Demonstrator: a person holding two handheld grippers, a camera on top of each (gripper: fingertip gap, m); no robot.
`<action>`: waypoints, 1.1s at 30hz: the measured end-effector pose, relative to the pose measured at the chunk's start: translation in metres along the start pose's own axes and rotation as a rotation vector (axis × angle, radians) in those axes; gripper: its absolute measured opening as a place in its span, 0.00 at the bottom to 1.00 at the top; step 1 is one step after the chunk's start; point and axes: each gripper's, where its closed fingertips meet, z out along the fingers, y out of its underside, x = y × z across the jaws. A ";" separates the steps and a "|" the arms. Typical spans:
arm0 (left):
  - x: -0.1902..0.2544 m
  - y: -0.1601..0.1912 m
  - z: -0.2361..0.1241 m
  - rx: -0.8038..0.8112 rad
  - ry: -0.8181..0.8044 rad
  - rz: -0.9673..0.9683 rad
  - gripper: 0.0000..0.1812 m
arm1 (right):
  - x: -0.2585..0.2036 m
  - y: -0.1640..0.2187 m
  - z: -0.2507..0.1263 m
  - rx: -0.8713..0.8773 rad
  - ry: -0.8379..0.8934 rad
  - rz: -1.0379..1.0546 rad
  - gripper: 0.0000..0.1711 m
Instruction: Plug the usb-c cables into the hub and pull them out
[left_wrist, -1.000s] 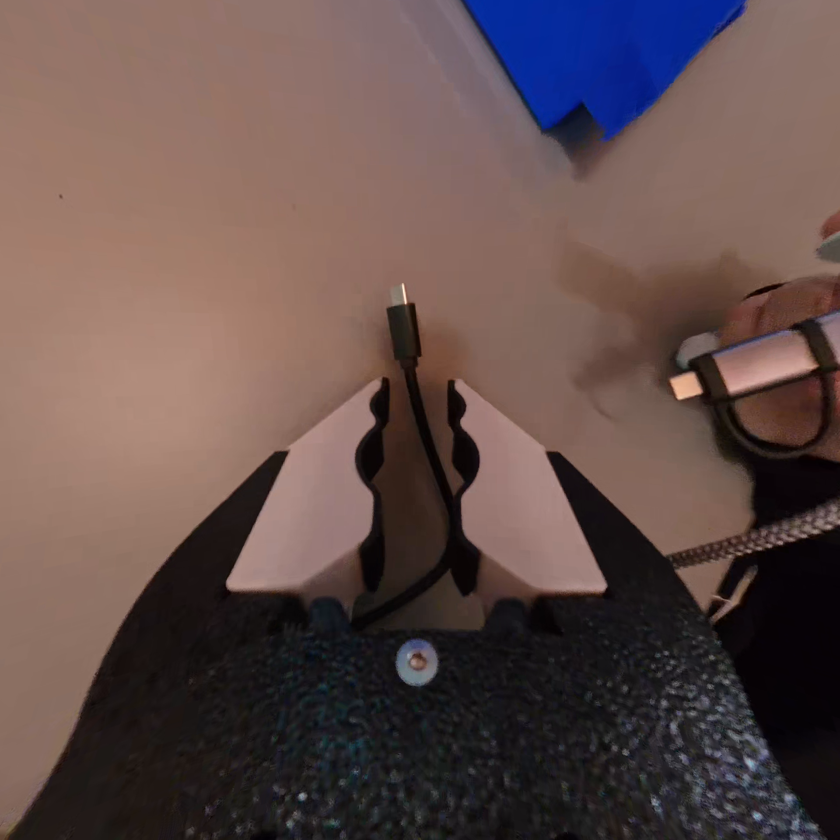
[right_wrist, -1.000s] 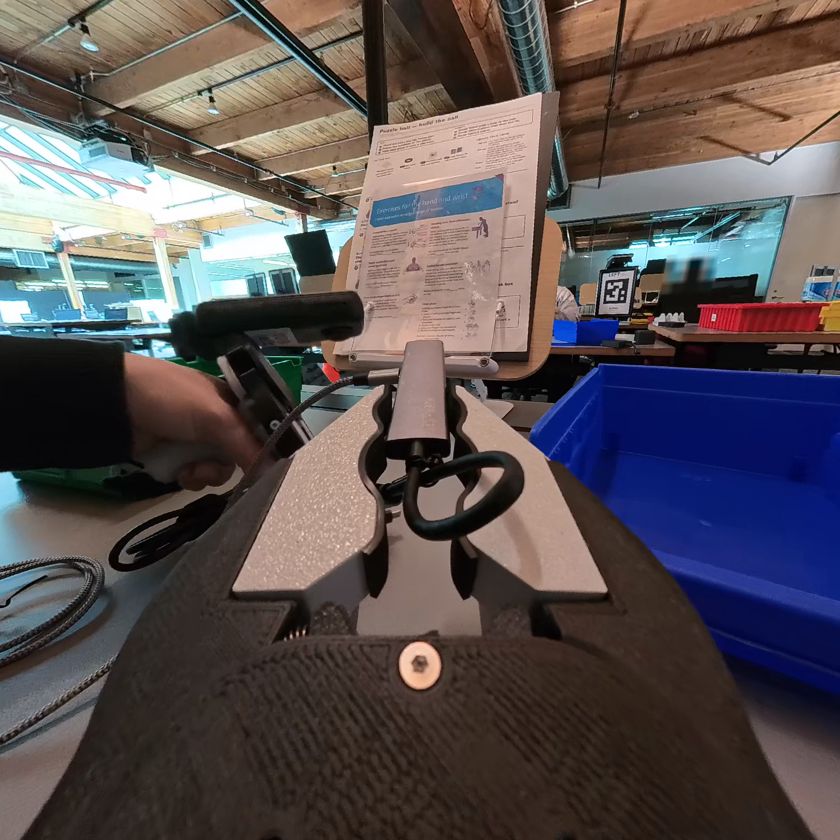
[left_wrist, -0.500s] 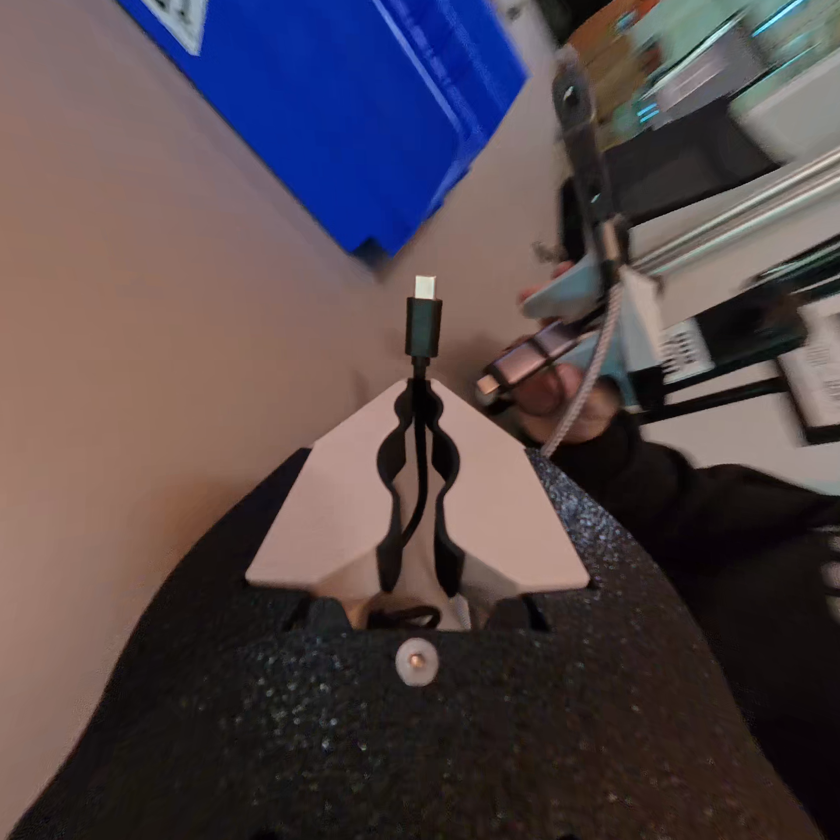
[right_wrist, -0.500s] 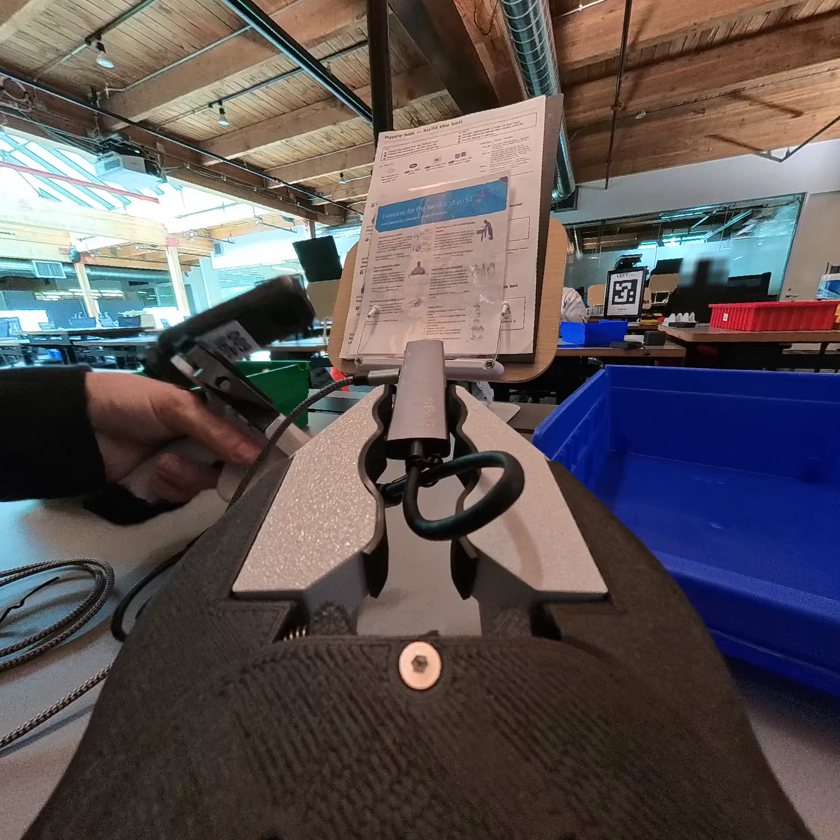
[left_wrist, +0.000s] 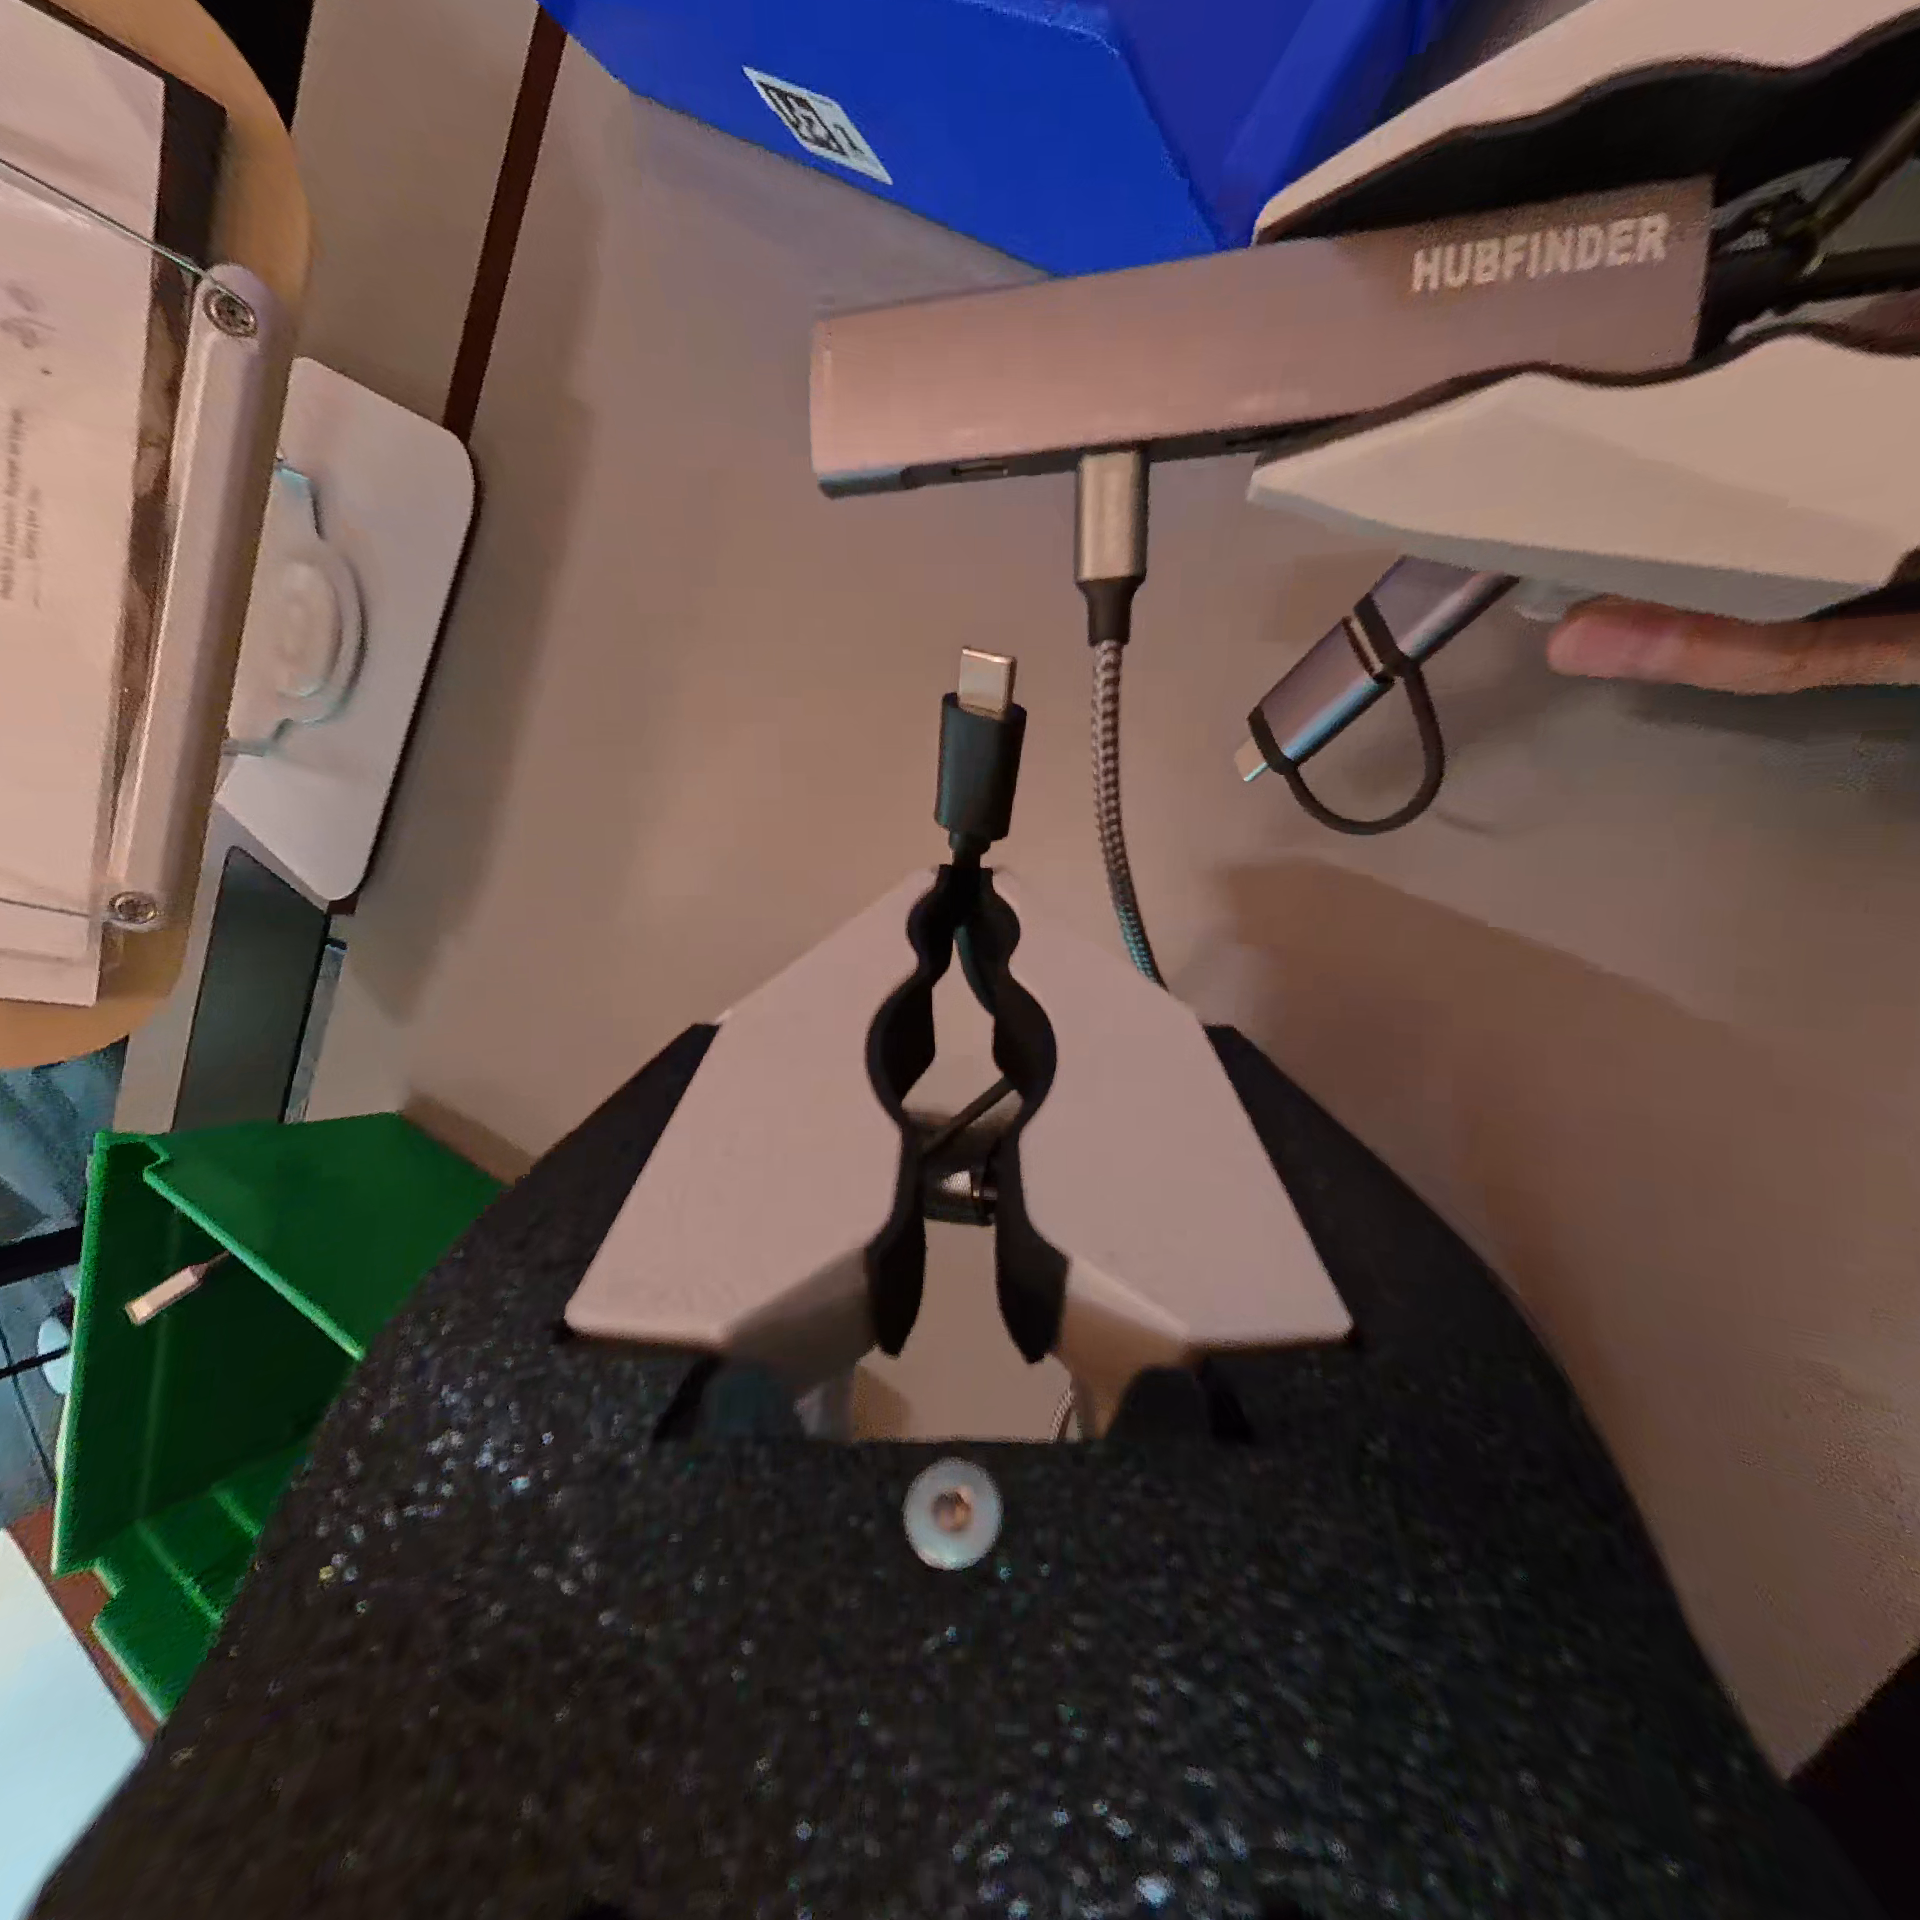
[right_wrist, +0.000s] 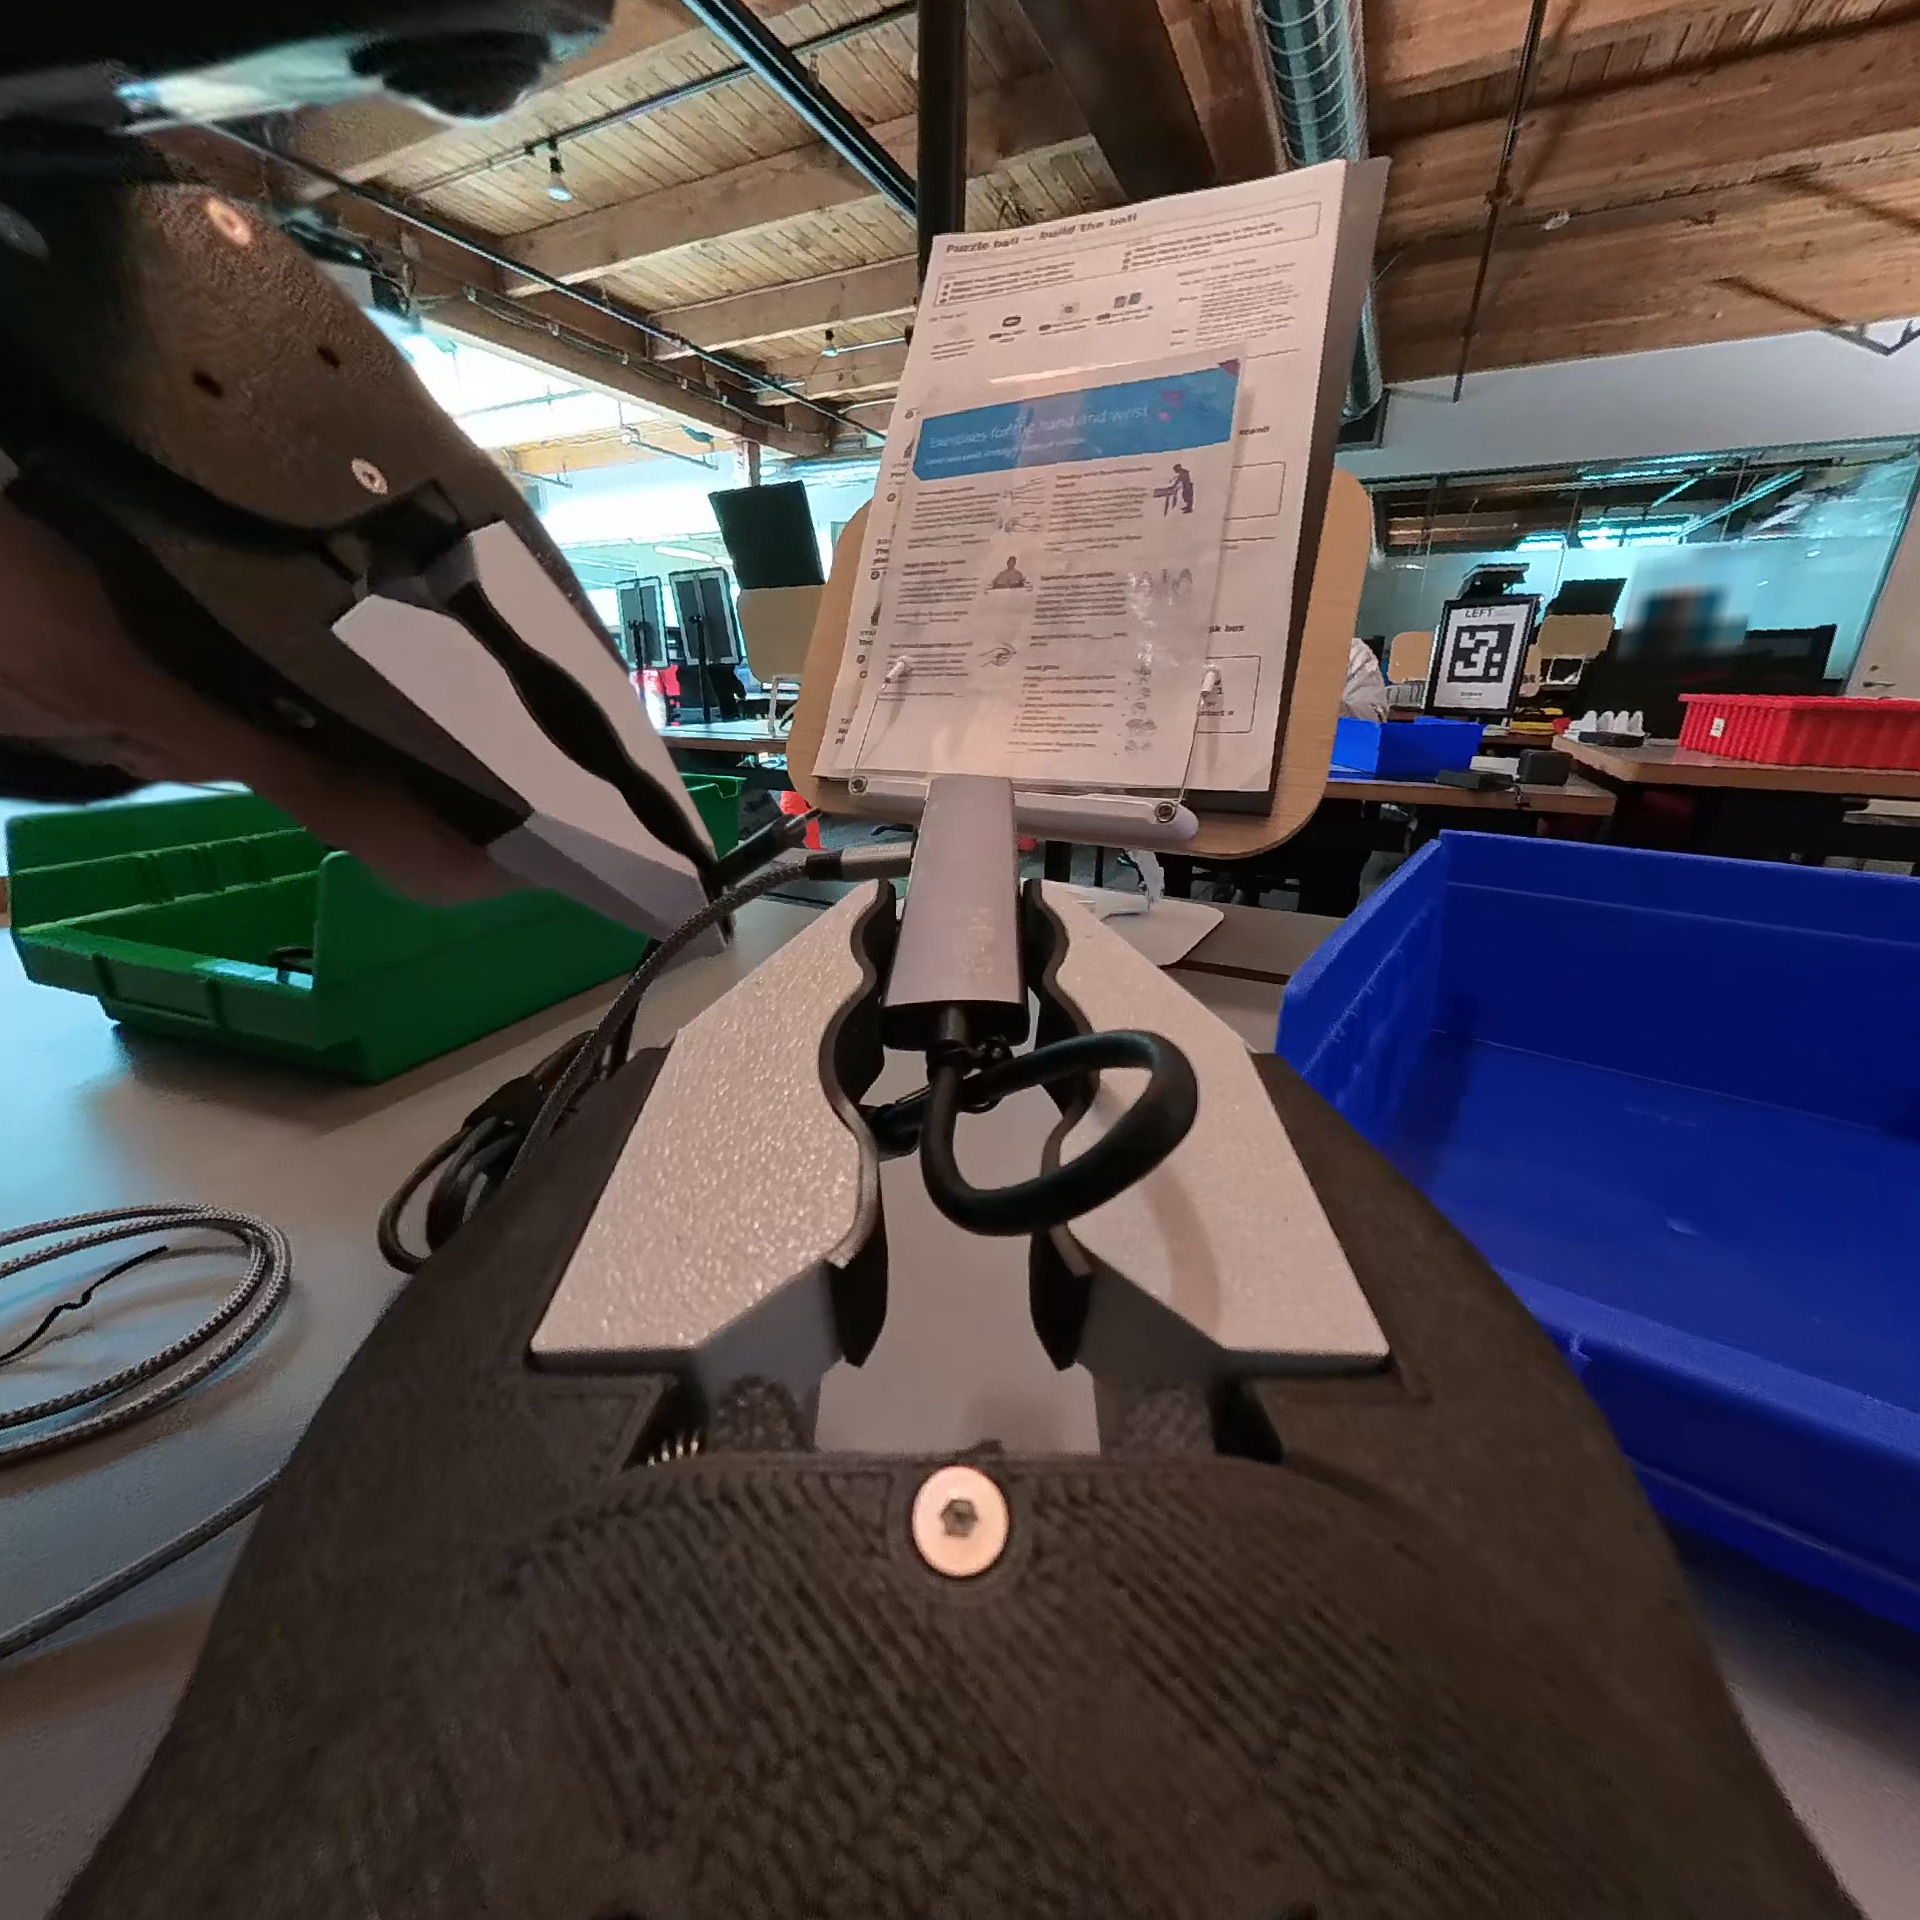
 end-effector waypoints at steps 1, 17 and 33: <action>-0.001 0.000 -0.001 -0.014 -0.001 -0.001 0.01 | -0.001 0.000 0.000 0.000 -0.004 -0.006 0.14; -0.001 0.002 0.007 -0.107 -0.023 0.001 0.01 | -0.022 0.002 0.004 -0.044 -0.007 -0.291 0.14; -0.007 0.004 0.007 -0.148 -0.145 0.013 0.00 | -0.028 0.005 0.008 -0.087 0.064 -0.404 0.14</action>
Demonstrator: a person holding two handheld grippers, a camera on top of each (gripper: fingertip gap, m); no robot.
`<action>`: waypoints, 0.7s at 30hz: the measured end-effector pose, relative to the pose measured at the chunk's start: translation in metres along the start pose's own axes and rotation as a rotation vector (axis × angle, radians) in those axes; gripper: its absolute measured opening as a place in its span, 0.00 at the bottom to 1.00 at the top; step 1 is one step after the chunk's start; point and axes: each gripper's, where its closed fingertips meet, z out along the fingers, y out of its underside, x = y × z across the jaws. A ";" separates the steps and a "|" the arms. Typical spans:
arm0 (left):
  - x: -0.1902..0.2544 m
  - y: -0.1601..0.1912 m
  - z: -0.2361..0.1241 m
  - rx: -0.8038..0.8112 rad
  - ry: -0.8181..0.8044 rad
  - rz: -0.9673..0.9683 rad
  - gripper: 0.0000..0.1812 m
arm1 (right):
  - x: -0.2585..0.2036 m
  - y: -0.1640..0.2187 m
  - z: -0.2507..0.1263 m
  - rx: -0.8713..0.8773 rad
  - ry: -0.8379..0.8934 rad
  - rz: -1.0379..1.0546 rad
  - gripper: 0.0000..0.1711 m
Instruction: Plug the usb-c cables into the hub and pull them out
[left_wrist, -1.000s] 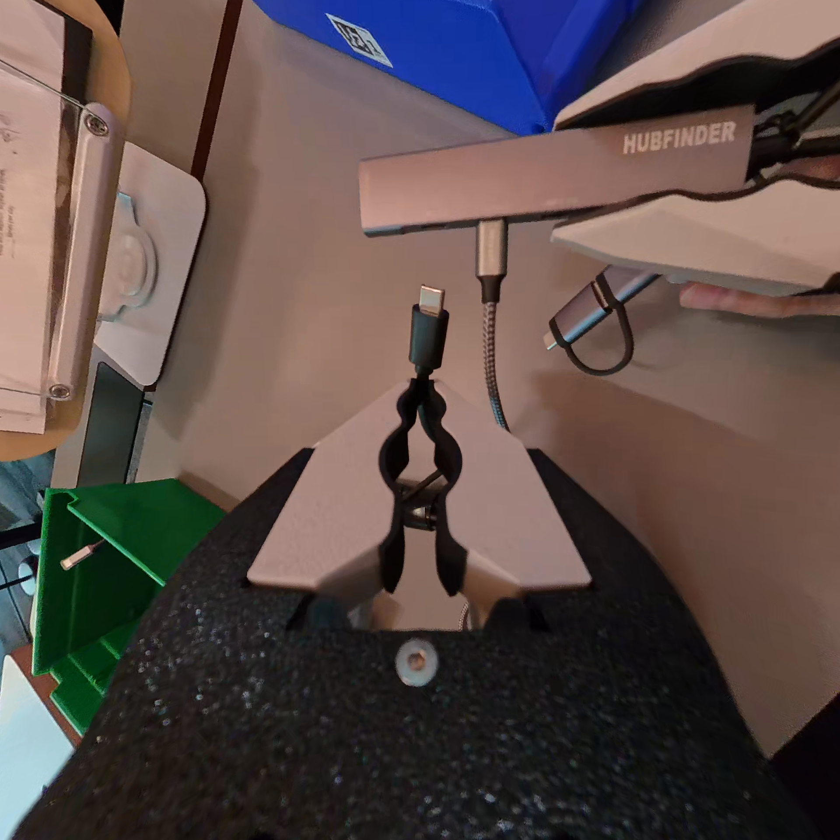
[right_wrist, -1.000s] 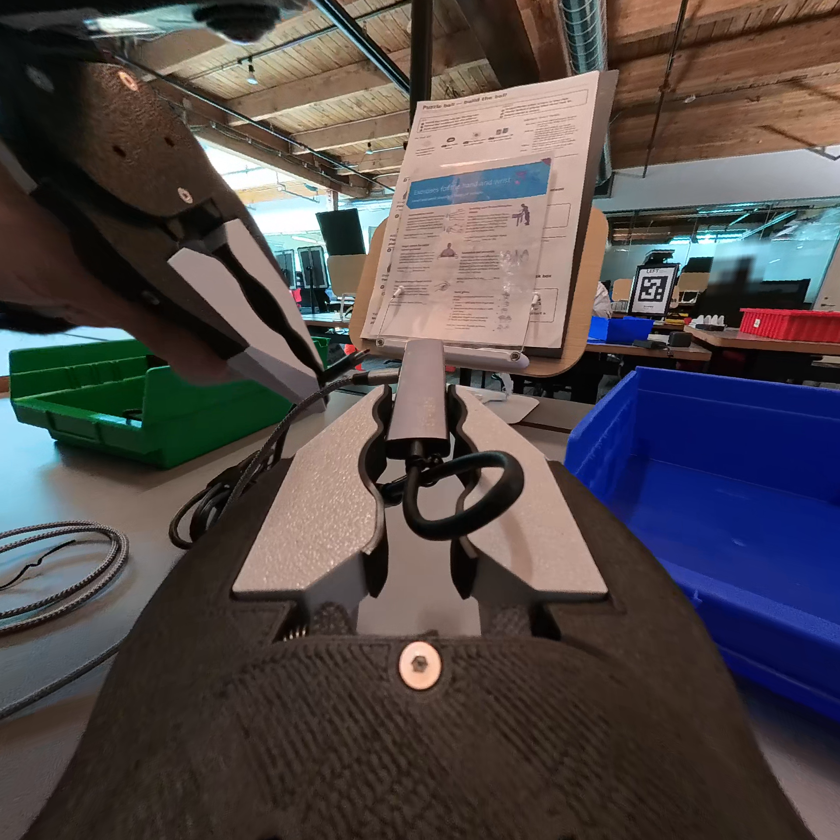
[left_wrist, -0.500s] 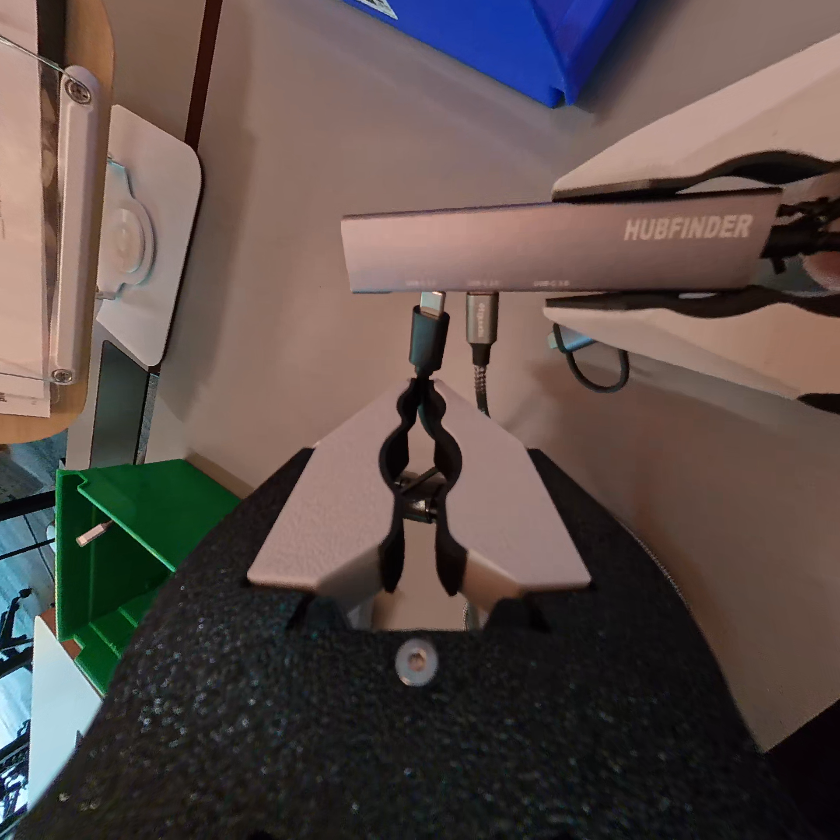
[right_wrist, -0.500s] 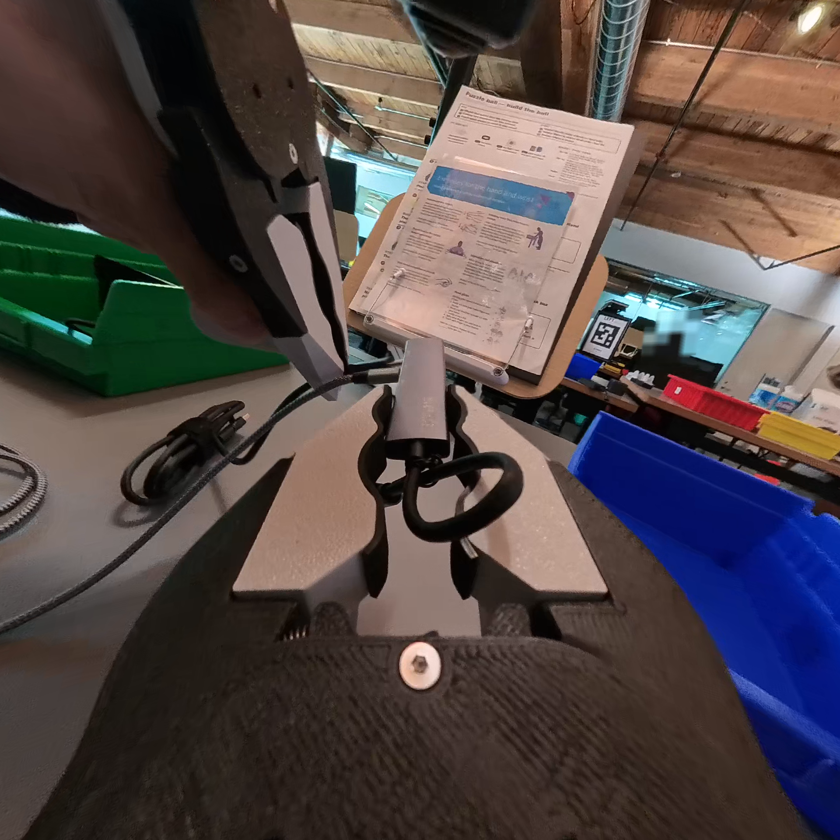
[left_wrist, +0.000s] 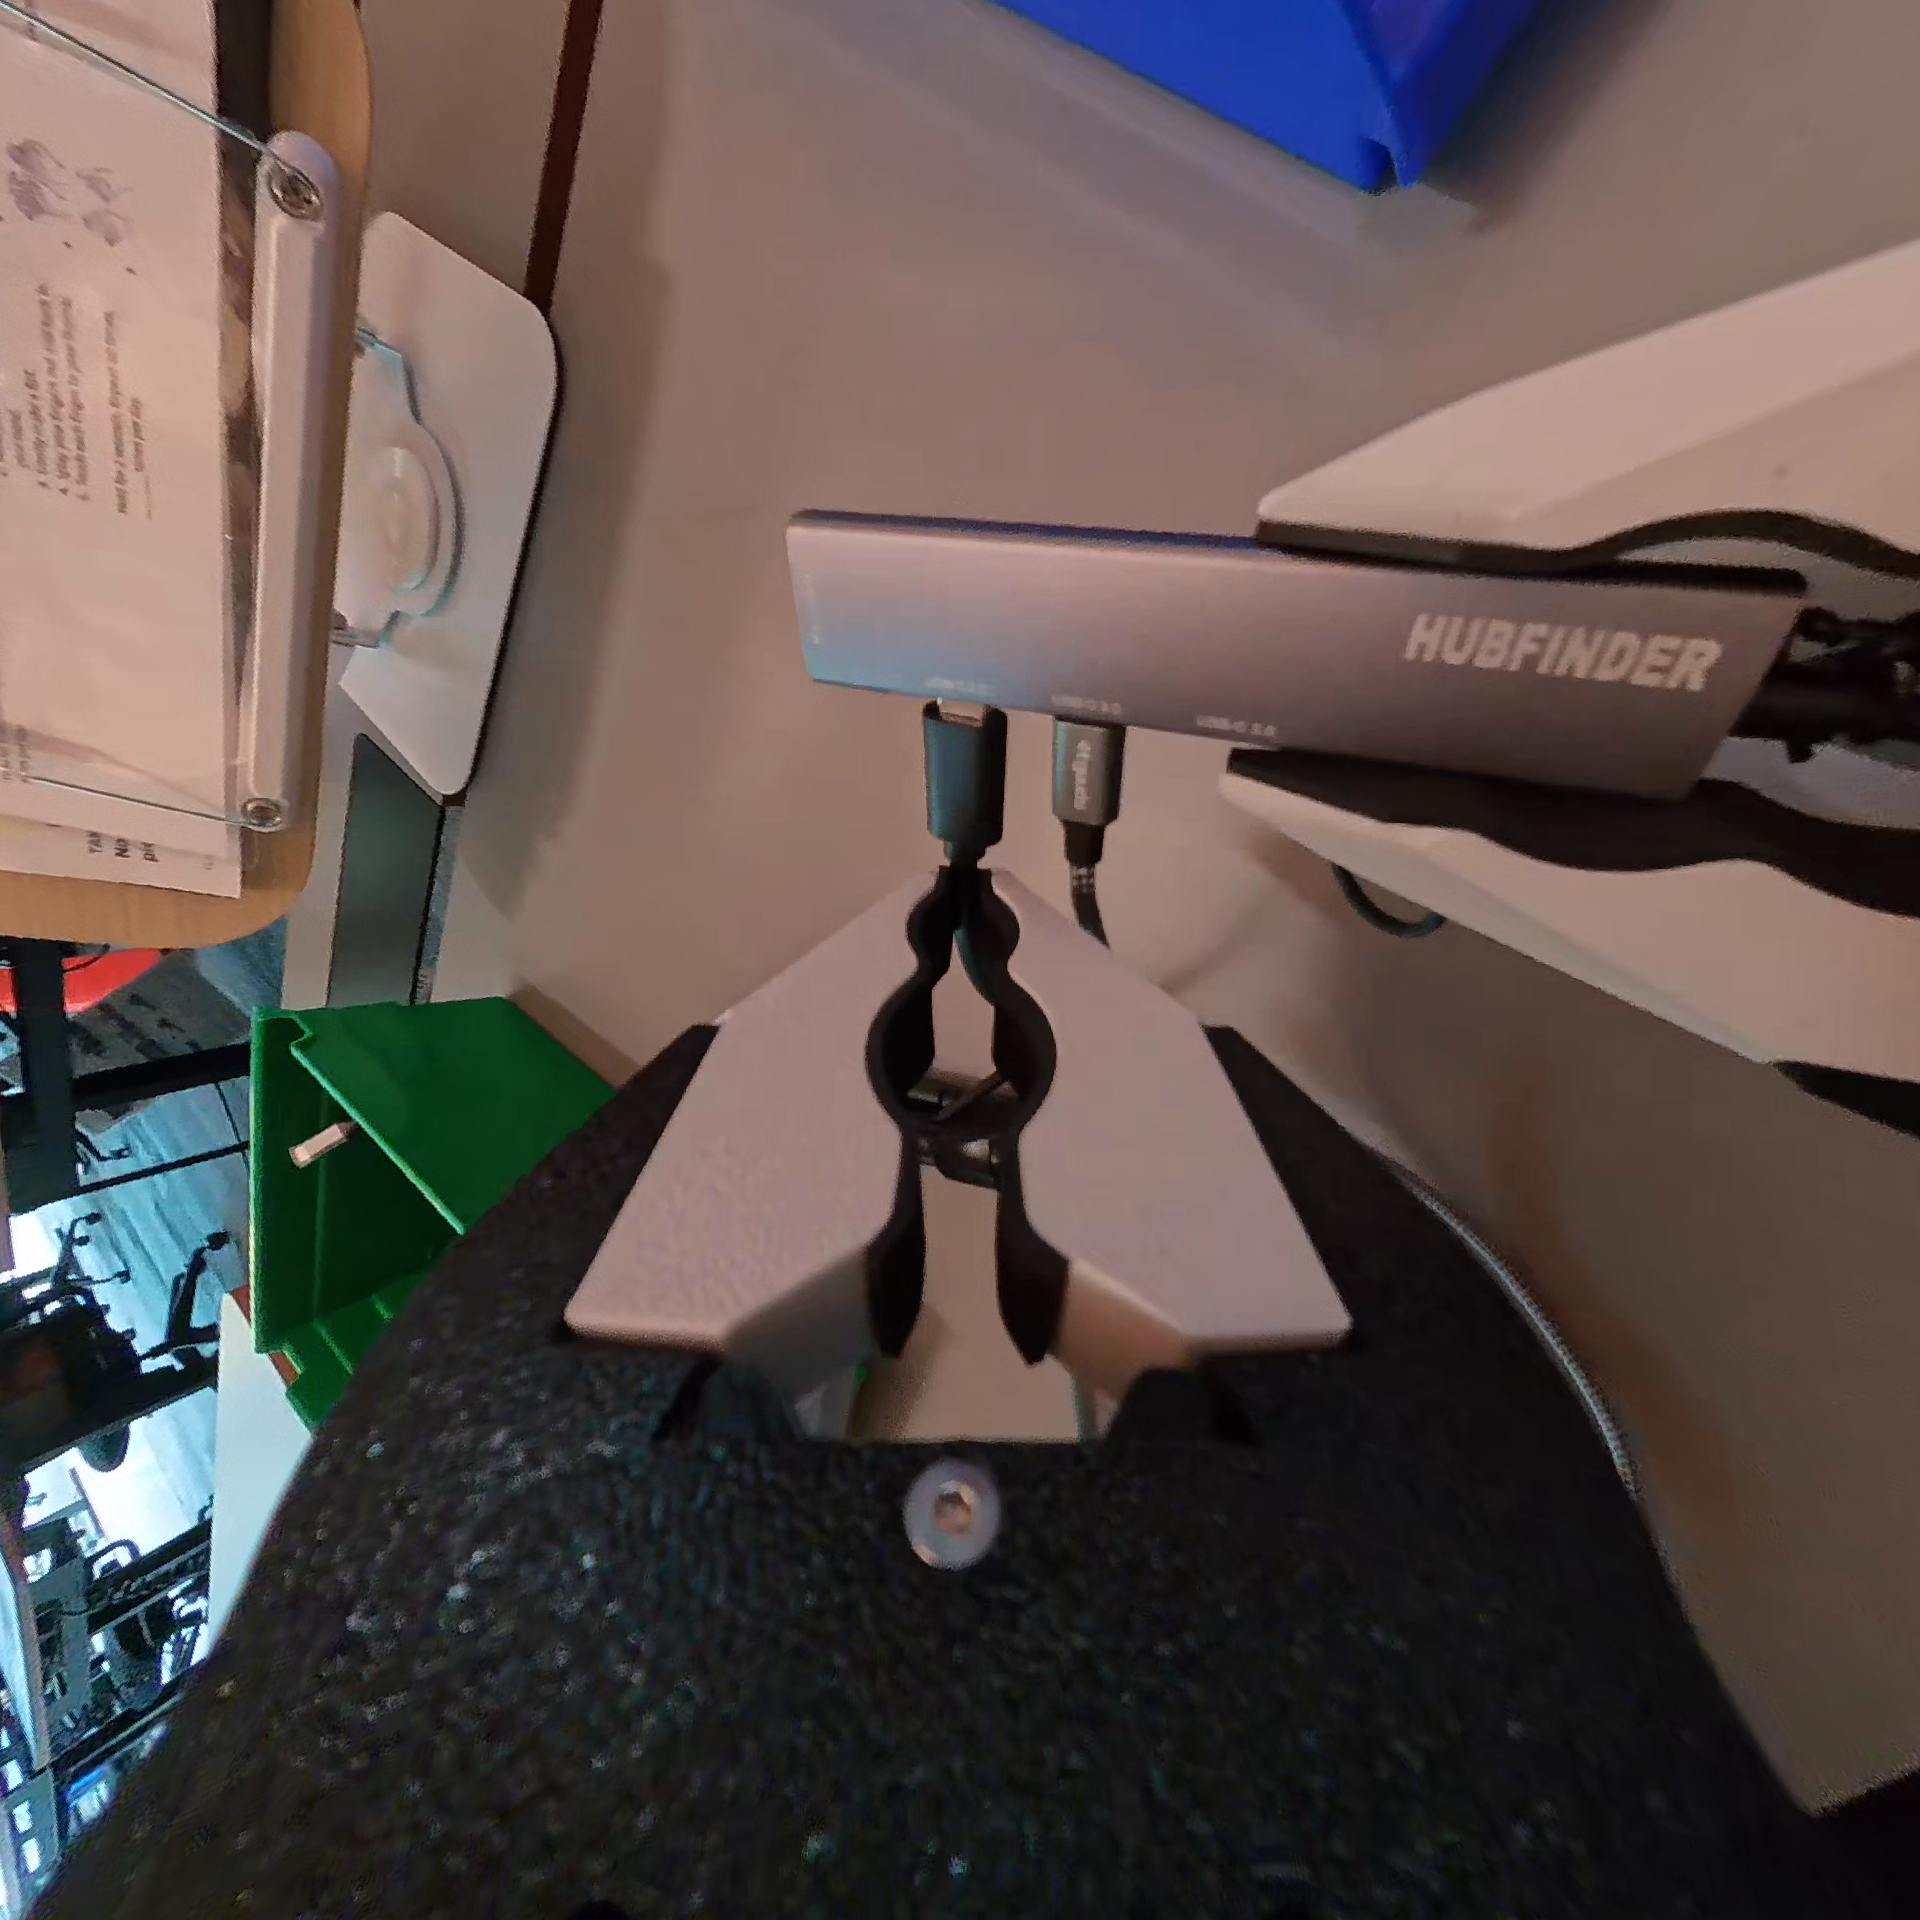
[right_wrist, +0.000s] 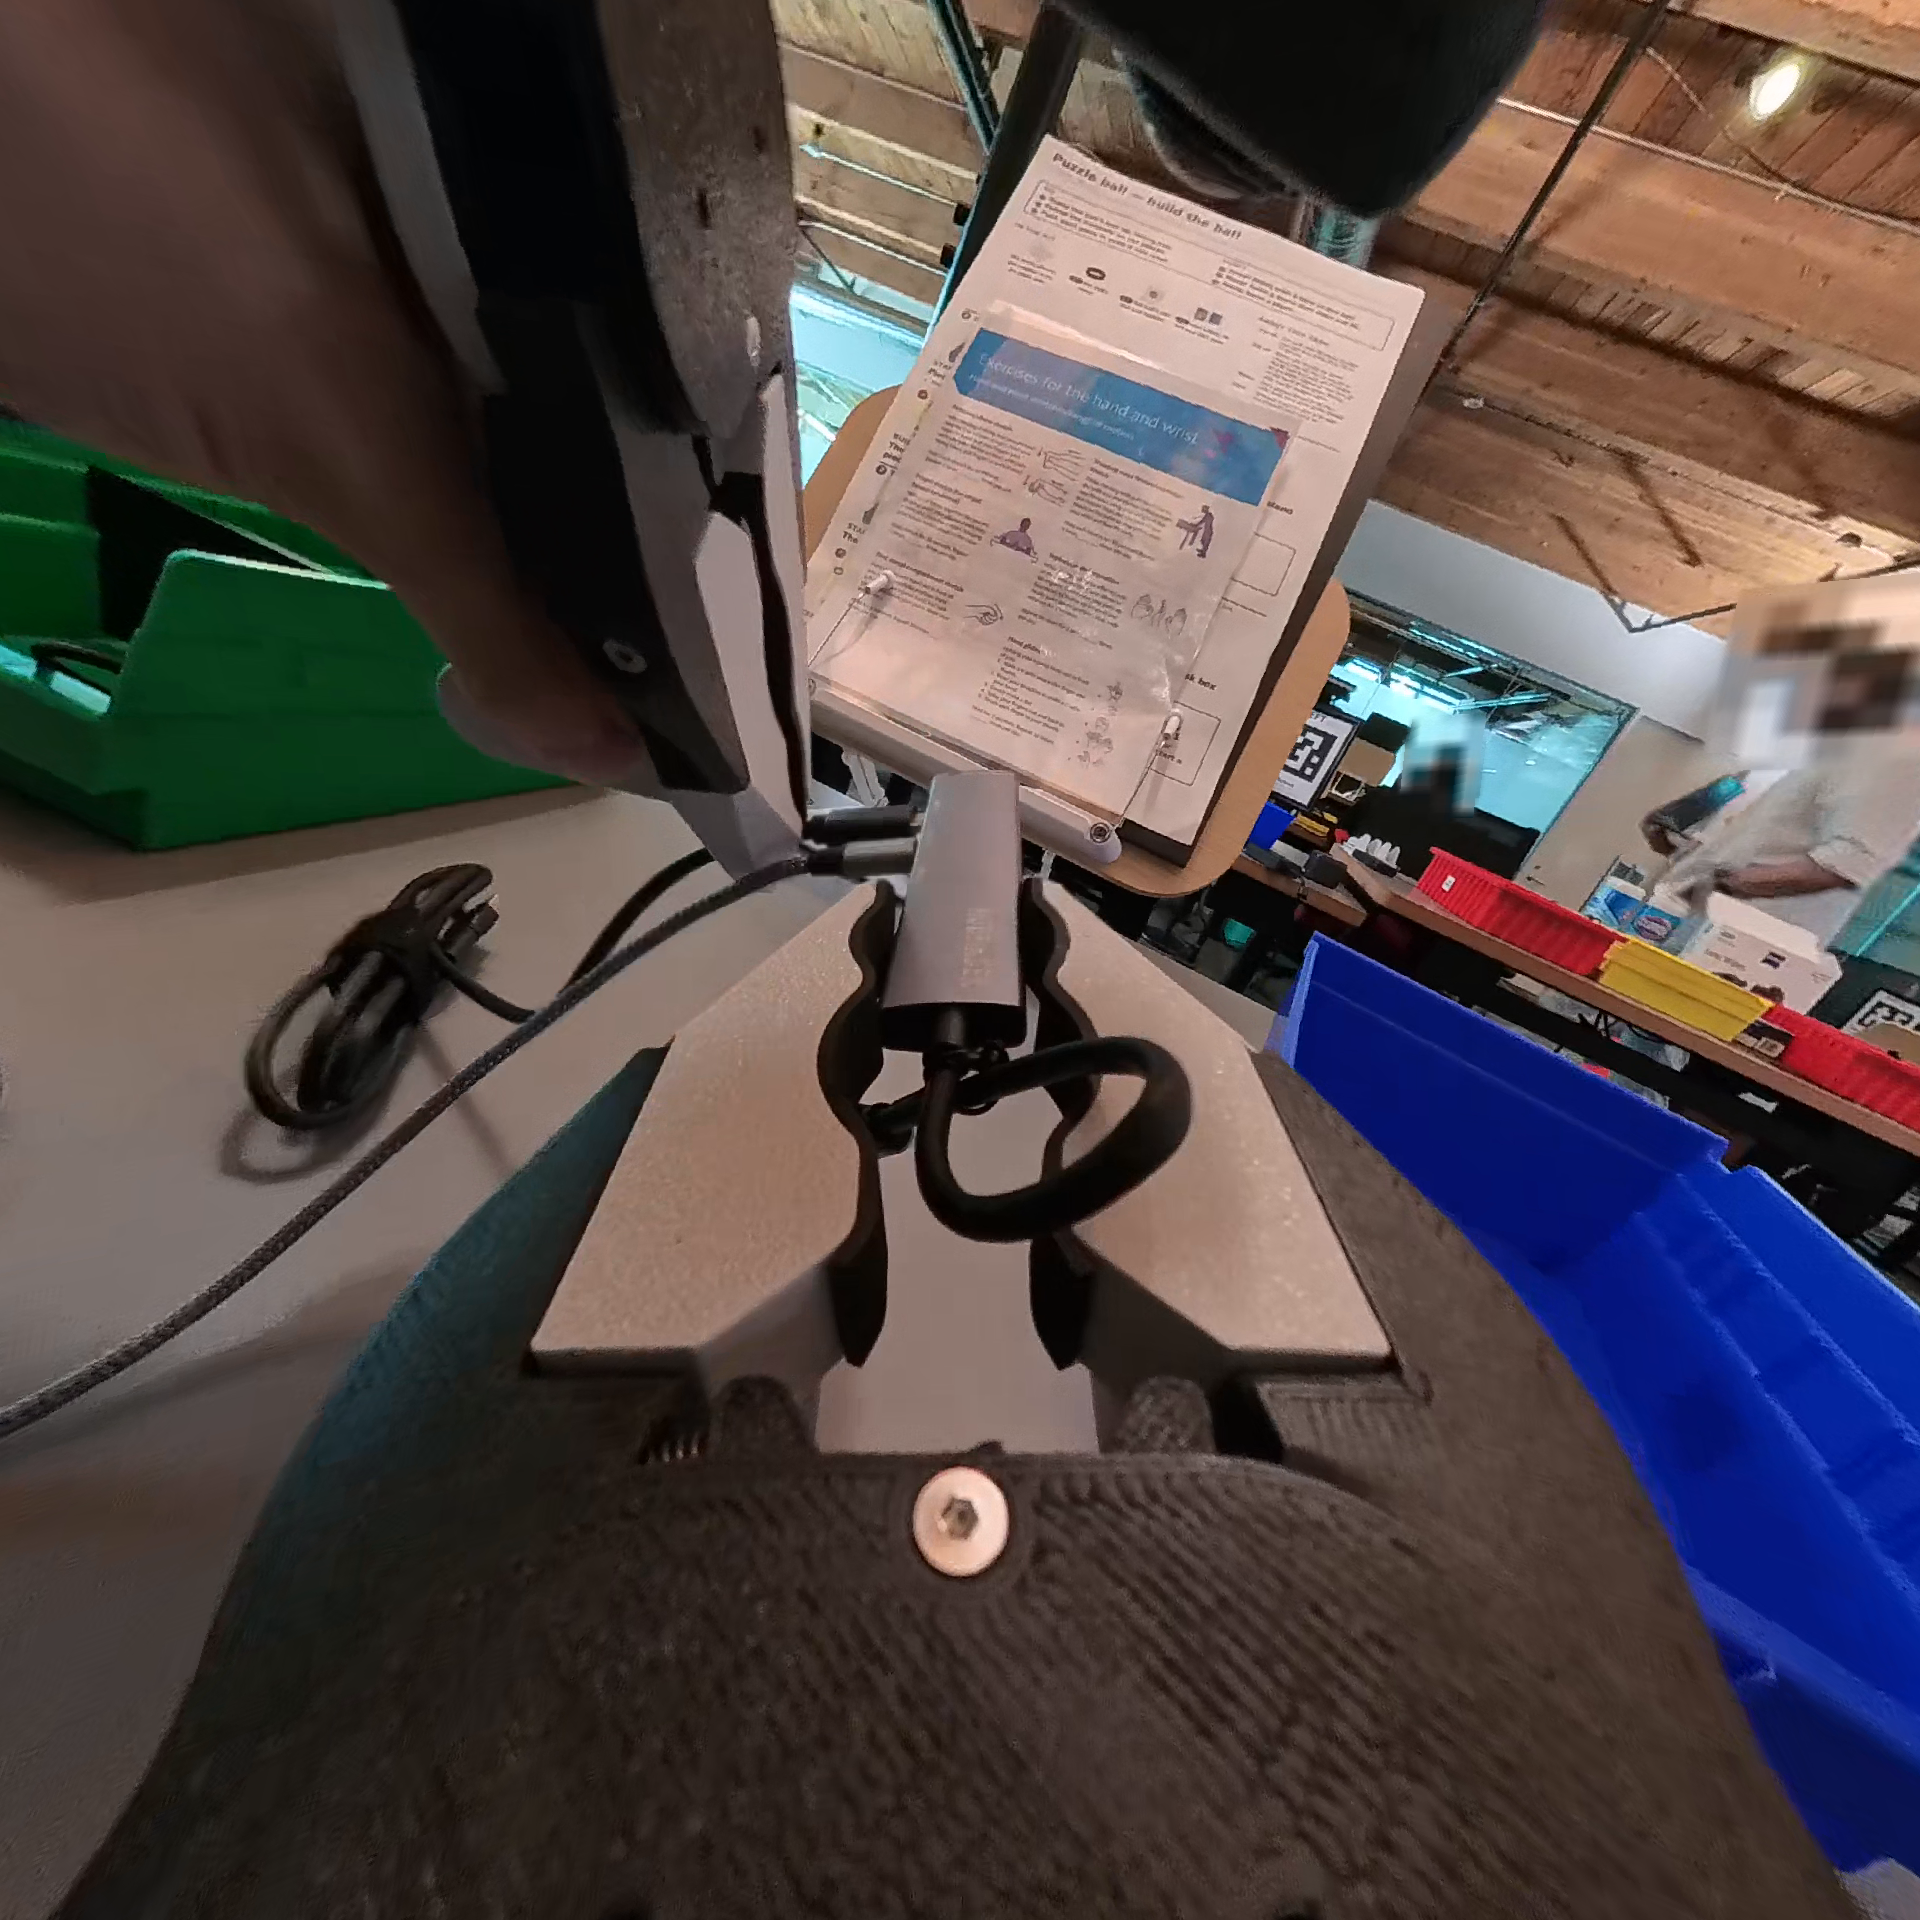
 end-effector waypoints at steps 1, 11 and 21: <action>-0.001 -0.002 -0.001 0.016 -0.012 0.003 0.00 | 0.001 0.000 0.000 0.000 0.005 0.015 0.14; 0.008 -0.034 -0.015 0.544 0.167 -0.093 0.01 | 0.022 0.003 -0.003 0.064 -0.066 0.354 0.14; 0.011 -0.027 -0.019 0.652 0.248 -0.175 0.02 | 0.014 -0.003 -0.004 0.100 -0.120 0.410 0.14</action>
